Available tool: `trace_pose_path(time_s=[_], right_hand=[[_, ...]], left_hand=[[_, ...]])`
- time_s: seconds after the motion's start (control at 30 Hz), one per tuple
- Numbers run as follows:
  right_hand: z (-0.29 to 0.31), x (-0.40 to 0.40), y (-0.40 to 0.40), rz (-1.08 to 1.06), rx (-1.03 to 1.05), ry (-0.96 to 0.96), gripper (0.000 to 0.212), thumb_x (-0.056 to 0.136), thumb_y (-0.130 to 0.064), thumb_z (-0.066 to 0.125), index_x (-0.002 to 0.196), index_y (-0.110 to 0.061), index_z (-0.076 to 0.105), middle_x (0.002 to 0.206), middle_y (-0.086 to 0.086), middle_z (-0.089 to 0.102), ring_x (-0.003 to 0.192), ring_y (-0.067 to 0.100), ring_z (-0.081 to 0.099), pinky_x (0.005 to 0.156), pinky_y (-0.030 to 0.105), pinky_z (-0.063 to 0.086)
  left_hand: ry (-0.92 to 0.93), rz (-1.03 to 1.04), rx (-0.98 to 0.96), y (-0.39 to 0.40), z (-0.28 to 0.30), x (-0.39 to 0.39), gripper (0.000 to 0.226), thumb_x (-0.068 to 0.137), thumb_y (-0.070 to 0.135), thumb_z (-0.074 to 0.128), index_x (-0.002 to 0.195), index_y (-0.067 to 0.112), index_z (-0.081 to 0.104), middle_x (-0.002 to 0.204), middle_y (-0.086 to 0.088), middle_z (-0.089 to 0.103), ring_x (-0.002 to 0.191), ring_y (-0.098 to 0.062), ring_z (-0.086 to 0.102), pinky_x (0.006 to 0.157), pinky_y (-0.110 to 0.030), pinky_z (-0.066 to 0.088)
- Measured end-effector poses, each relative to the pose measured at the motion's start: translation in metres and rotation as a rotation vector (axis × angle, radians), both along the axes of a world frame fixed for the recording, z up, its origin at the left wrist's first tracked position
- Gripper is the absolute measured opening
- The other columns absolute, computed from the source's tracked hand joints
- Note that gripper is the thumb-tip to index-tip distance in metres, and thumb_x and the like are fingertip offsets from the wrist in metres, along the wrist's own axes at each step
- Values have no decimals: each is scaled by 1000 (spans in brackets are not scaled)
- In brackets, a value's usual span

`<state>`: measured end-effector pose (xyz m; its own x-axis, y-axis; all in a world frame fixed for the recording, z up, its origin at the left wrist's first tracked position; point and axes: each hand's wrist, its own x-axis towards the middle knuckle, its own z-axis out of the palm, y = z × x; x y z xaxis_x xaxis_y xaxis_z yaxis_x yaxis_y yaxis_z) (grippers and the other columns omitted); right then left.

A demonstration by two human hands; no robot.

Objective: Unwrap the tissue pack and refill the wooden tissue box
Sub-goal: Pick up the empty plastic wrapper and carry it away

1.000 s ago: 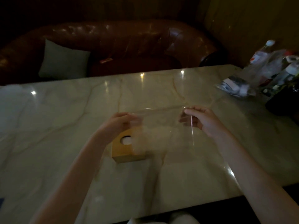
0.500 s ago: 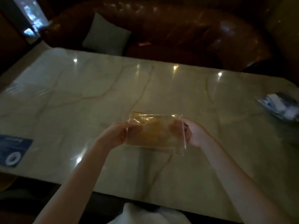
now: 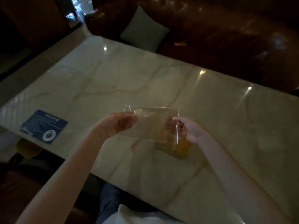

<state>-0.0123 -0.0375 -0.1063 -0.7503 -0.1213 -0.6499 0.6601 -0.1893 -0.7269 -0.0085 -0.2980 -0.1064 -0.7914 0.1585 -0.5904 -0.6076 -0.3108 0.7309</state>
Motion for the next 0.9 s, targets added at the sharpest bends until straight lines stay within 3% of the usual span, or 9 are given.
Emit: trace_pose_path(time_s=[0.13,0.37,0.47,0.53,0.6,0.73,0.83,0.9], right_hand=[[-3,-32,-73,66,25,28,8,85,-5,54,88,-4,61,59,6,70,55,19,67,54,29,57],[-15,-96,-249,113,28,48,10,85,-3,53,78,-7,60,62,8,67,56,20,63,58,31,57],[-27,-123,-335,134,46,52,11,85,-2,55,76,-7,59,71,11,61,61,23,61,67,35,55],[-35,-138,-392,157,32,24,6,85,-2,54,85,-4,59,78,15,59,68,26,58,74,37,54],[-43,-151,-445,212,16,-8,6,86,-1,53,88,-3,58,78,15,60,70,26,59,70,36,56],[-60,-172,-542,317,51,4,10,84,-3,57,75,-7,59,50,-2,65,44,10,60,44,23,53],[-73,-185,-609,400,63,10,8,85,-6,56,78,-8,60,58,-3,63,48,6,58,46,18,51],[-82,-192,-652,444,61,-5,9,86,-7,55,80,-9,61,57,-4,61,46,3,55,44,15,48]], left_hand=[[-4,57,-19,-72,-1,-21,22,90,-1,43,79,4,61,50,0,68,47,-6,65,46,-19,54],[-21,129,-30,-244,3,-70,31,90,-2,42,67,4,63,47,-2,66,42,-8,62,44,-21,53],[-14,191,-52,-320,-3,-82,22,90,-2,43,74,2,57,48,-2,67,45,-8,64,45,-22,55],[-18,243,-67,-369,-8,-87,22,90,-3,41,76,2,57,48,-2,68,46,-8,65,45,-22,55],[-37,317,-96,-415,-17,-86,22,91,-4,41,77,2,57,48,-1,68,46,-8,65,45,-21,55],[-90,516,-144,-497,-39,-75,18,89,-4,44,81,2,59,48,-1,67,43,-9,64,43,-23,54],[-148,648,-227,-552,-58,-60,15,88,0,49,96,0,61,63,-7,64,43,-9,60,41,-20,50],[-169,695,-238,-586,-72,-51,21,88,4,51,107,1,60,75,-8,61,54,-12,59,46,-22,52]])
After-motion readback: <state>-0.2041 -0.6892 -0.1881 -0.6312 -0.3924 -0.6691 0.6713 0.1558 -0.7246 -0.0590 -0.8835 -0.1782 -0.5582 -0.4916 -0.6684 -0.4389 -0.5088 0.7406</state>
